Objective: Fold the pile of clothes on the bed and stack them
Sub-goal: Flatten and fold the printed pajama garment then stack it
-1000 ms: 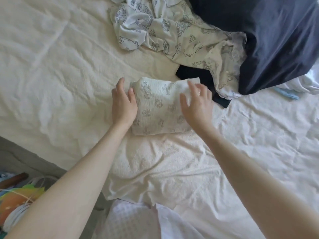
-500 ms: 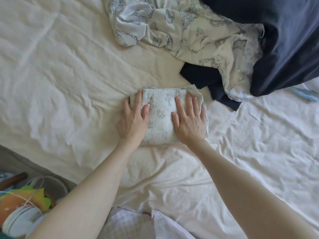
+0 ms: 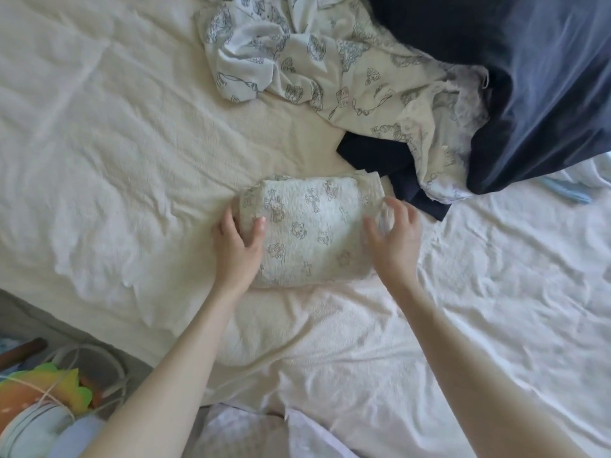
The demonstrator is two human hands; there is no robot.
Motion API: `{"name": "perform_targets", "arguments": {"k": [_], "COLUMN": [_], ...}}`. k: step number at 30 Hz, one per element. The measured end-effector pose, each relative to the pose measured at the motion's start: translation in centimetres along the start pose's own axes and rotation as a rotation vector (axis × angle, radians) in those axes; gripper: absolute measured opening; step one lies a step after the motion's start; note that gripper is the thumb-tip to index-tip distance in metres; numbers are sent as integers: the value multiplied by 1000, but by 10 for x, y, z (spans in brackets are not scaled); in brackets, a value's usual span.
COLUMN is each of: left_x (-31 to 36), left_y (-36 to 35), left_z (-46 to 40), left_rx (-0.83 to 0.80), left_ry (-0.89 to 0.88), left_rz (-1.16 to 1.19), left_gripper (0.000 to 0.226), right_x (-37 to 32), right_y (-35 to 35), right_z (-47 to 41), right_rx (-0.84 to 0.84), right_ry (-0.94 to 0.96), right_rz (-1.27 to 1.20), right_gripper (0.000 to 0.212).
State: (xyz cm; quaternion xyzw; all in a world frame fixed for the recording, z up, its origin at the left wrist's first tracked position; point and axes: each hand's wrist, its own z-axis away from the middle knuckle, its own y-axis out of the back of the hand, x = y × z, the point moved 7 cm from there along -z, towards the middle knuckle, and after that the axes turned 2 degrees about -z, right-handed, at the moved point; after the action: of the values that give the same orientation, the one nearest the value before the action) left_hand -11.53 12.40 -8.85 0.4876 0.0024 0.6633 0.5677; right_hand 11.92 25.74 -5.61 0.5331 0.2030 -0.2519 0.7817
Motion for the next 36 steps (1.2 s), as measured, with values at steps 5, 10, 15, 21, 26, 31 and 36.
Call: {"name": "perform_targets", "arguments": {"k": [5,10,15,21,26,31,36], "left_x": [-16,-10,-3,10,20,29,40], "left_y": [-3,-6,2,25,62,106,144], "left_z": [-7,-13,-1,37,96,164,235], "left_rx": [-186,-288,-281,-234,-228,-219,-185], "left_ry": [336,424,384,313,219,132,30], "left_rz": [500,518,529,446,396,368,371], "left_gripper": [66,60,57,46,40,37,31], "right_x": [39,40,29,4,0,-1,-13], "right_y": [-14,-13,-2,25,52,79,118], "right_z": [-18,-28,-19,21,84,151,208], "right_rx": [-526,-650,-668,-654,-593,-615,-599], "right_ry": [-616,-705,-720,-642,-614,-592,-478], "right_rz": [-328,-401,-403,-403,-454,-555,-609], "right_gripper": [50,47,27,14,16,15,19]}}
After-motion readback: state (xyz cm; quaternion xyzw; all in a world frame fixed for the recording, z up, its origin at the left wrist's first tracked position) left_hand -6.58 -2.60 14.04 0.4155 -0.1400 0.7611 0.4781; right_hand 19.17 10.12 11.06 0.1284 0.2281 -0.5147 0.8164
